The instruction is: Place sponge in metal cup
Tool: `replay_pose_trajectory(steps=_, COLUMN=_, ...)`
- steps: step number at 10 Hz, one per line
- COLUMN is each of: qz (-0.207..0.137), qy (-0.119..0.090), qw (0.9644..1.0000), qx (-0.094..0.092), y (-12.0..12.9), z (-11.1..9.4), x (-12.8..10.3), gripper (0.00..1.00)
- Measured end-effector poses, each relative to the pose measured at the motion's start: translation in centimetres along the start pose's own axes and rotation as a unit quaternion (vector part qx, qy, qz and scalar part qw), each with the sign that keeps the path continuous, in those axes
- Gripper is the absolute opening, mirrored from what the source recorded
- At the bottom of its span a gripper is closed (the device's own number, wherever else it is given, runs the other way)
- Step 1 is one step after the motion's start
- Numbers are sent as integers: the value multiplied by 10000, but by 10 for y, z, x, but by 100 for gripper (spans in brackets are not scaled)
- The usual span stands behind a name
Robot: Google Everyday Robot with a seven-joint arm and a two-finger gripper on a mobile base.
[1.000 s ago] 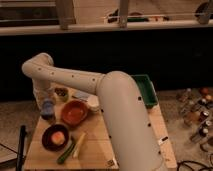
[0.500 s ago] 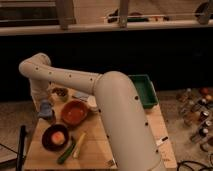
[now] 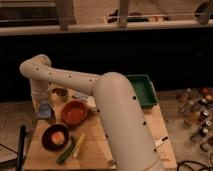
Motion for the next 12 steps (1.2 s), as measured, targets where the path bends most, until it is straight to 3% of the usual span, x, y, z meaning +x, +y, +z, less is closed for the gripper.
replay_pose_trajectory(steps=6, qz=15, qy=-58, qw=10000, qx=21, y=4, z=4, x=2, gripper=80)
replay_pose_trajectory(steps=12, qz=-46, qy=139, qw=9999, qx=75, y=5, z=-4, x=1, gripper=80)
